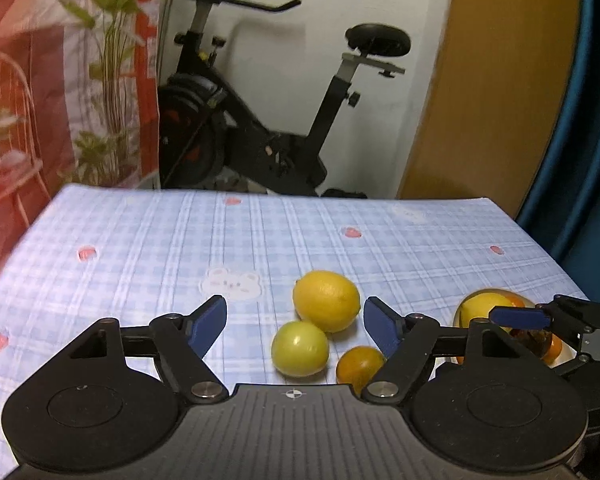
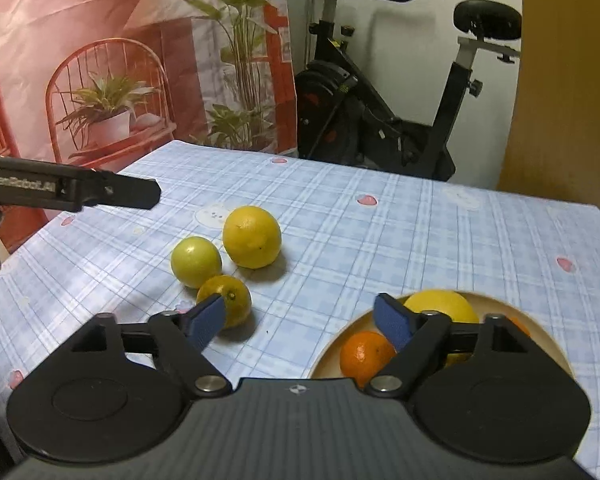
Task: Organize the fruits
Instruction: 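Move both grippers back to a small orange beside the yellow-green fruit, then close both grippers around the small orange and lift it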
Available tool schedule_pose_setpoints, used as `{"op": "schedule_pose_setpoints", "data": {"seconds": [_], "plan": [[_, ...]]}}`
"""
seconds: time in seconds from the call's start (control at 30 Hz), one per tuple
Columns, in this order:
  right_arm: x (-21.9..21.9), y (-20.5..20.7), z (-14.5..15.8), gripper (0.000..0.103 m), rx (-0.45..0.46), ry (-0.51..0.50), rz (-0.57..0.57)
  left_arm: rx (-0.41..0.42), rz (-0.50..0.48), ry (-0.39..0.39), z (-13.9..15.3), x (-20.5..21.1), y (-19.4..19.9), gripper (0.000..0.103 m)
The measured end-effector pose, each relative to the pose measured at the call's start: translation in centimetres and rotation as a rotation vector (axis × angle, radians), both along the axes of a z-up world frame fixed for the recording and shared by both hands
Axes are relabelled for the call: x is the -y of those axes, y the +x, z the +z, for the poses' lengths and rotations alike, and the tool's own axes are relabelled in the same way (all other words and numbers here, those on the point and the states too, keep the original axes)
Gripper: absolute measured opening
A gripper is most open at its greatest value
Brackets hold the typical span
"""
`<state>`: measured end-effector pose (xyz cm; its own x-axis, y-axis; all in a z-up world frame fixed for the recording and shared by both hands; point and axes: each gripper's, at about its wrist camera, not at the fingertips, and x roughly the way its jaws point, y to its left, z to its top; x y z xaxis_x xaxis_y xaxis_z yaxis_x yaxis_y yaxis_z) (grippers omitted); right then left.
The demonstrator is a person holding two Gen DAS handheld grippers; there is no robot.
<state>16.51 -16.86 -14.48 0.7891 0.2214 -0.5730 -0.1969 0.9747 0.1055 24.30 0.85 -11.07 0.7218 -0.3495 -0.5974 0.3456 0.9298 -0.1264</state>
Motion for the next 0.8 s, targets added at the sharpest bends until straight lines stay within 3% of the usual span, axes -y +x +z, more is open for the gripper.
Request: {"op": "schedule_pose_setpoints", "data": {"seconds": [0.07,0.13,0.27,0.4,0.57,0.8], "plan": [[-0.4,0.1,0.0,0.093,0.009,-0.002,0.016,-0.026,-0.013,-0.017,-0.4,-0.1,0.1,0.075],[-1.1,0.2,-0.1,0.096,0.014,-0.02,0.038,-0.05,-0.043,-0.033,-1.0,-0.2,0.0,0.061],[-2.4,0.5,-0.6,0.095,0.02,-0.054,0.087,-0.09,-0.06,-0.044,-2.3,-0.2,-0.1,0.048],[-3.5,1.1,-1.5,0.073,0.014,-0.086,0.142,-0.12,-0.076,-0.065,-3.2,-0.1,-0.3,0.032],[-4.9,1.9,-2.8,0.058,0.001,-0.126,0.196,-0.17,-0.093,-0.13,-3.8,0.5,0.0,0.031],[-5.7,3.1,-3.6,0.053,-0.001,-0.145,0.214,-0.239,-0.101,-0.18,-4.9,1.9,0.9,0.031]]}}
